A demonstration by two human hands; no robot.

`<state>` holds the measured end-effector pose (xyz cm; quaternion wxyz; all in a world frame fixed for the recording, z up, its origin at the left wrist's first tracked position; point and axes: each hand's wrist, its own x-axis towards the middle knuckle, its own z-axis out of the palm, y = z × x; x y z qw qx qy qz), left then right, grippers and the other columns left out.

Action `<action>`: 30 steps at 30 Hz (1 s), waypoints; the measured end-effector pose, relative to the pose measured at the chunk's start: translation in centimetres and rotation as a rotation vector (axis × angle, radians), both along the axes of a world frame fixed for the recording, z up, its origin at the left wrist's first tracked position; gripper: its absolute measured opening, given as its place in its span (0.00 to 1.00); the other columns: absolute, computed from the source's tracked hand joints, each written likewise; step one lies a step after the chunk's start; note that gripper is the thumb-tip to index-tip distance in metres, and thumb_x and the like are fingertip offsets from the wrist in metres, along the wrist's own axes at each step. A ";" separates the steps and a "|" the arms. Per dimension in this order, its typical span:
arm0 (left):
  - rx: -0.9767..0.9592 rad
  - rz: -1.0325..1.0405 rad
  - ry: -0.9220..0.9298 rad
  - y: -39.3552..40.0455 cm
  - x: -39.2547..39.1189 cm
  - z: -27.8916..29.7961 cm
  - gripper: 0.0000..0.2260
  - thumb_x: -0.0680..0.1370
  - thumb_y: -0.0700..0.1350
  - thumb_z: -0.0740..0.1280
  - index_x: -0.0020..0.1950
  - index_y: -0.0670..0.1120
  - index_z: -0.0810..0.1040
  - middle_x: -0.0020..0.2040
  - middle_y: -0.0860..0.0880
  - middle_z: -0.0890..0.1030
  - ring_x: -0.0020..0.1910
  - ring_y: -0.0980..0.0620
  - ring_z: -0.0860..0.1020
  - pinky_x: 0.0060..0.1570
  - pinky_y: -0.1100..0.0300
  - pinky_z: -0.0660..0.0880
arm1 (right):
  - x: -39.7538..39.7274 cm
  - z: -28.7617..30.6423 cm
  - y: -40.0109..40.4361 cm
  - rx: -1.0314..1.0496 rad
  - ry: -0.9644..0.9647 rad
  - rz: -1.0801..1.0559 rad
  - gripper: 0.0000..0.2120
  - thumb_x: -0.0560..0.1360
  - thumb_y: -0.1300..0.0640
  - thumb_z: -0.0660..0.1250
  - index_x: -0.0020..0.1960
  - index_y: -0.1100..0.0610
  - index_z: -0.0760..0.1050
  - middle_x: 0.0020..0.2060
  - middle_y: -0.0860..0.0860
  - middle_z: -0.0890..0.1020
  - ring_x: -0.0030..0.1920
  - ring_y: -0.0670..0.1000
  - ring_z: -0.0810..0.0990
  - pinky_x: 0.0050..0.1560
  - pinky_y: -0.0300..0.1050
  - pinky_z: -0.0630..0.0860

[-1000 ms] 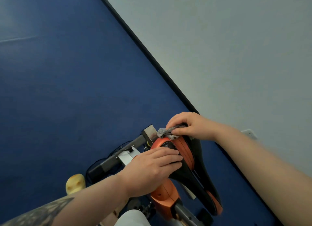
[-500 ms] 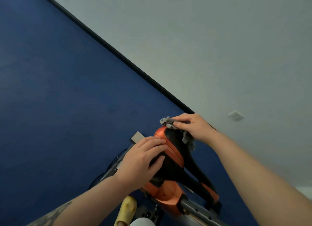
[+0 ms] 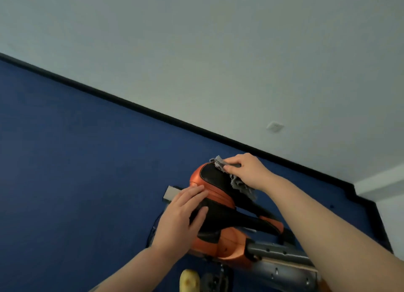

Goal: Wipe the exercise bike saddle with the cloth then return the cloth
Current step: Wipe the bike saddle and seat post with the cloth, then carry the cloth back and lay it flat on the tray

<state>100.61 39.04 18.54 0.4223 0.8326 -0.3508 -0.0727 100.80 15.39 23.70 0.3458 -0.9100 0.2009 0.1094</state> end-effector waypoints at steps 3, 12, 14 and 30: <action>0.092 -0.168 -0.003 1.1 1.7 0.6 0.18 0.79 0.50 0.62 0.70 0.56 0.69 0.67 0.66 0.66 0.67 0.70 0.59 0.63 0.78 0.54 | -2.2 1.2 0.3 -0.140 0.094 -0.101 0.09 0.76 0.51 0.65 0.53 0.45 0.82 0.50 0.47 0.84 0.51 0.50 0.80 0.57 0.56 0.76; 0.125 -0.426 -0.008 1.4 3.0 3.9 0.15 0.78 0.45 0.63 0.65 0.51 0.75 0.65 0.56 0.75 0.65 0.57 0.70 0.65 0.62 0.65 | -14.4 3.1 8.2 -0.351 -0.100 -0.653 0.12 0.79 0.52 0.62 0.61 0.46 0.78 0.53 0.47 0.80 0.54 0.52 0.78 0.52 0.52 0.76; 0.099 -0.544 -0.047 -0.3 1.2 4.9 0.15 0.77 0.44 0.63 0.63 0.51 0.76 0.64 0.55 0.76 0.64 0.57 0.71 0.66 0.60 0.66 | -17.9 3.5 9.9 -0.377 -0.116 -0.736 0.12 0.79 0.53 0.62 0.61 0.47 0.78 0.52 0.48 0.80 0.54 0.51 0.77 0.52 0.53 0.76; 0.023 -1.309 -0.285 -9.5 -30.4 12.3 0.14 0.77 0.45 0.62 0.62 0.50 0.77 0.65 0.54 0.76 0.65 0.54 0.71 0.64 0.58 0.68 | -51.5 7.3 22.1 -0.587 0.090 -1.418 0.12 0.80 0.52 0.59 0.60 0.43 0.77 0.52 0.45 0.78 0.55 0.49 0.73 0.48 0.50 0.75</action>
